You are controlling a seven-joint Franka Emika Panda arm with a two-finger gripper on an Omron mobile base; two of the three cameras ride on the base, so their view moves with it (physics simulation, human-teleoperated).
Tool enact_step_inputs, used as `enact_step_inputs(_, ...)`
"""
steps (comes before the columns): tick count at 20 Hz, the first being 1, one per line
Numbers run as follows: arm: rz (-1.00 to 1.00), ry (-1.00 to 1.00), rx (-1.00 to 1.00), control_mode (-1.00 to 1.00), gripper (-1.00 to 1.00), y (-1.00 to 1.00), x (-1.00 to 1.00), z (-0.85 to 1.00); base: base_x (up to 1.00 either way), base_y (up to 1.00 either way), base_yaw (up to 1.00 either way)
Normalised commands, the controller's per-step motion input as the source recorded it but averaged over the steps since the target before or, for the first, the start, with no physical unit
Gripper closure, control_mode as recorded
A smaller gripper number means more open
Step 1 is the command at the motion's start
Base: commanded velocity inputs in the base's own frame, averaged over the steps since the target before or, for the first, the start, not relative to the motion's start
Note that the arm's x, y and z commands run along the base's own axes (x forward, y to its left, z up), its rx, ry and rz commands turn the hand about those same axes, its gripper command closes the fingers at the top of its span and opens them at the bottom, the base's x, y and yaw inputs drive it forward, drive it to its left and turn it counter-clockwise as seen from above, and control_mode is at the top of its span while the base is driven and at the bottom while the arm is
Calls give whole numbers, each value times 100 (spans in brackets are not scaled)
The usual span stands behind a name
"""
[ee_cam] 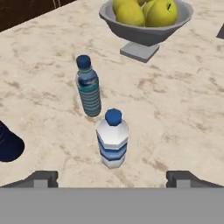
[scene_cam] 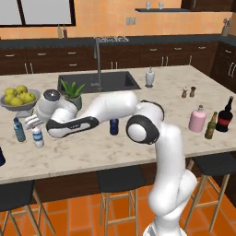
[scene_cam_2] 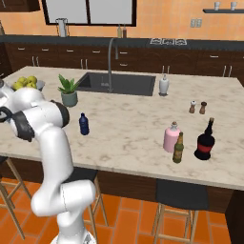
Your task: Move the plastic bottles in the middle to the plastics group, and the glass bottles in the middle to the glass group.
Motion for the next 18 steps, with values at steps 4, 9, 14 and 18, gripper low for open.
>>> enact_step_inputs(4, -3, -2, 8, -100, -100, -75, -71, 23, 0, 0, 0)
enact_step_inputs(9, -4, 0, 1, -100, -100, -97, -45, 37, 0, 0, 0)
enact_step_inputs(14, -7, 3, 0, -100, -100, -100, -36, 55, 0, 0, 0)
enact_step_inputs(18, -7, 13, 0, -100, -100, -95, -11, 61, 0, 0, 0)
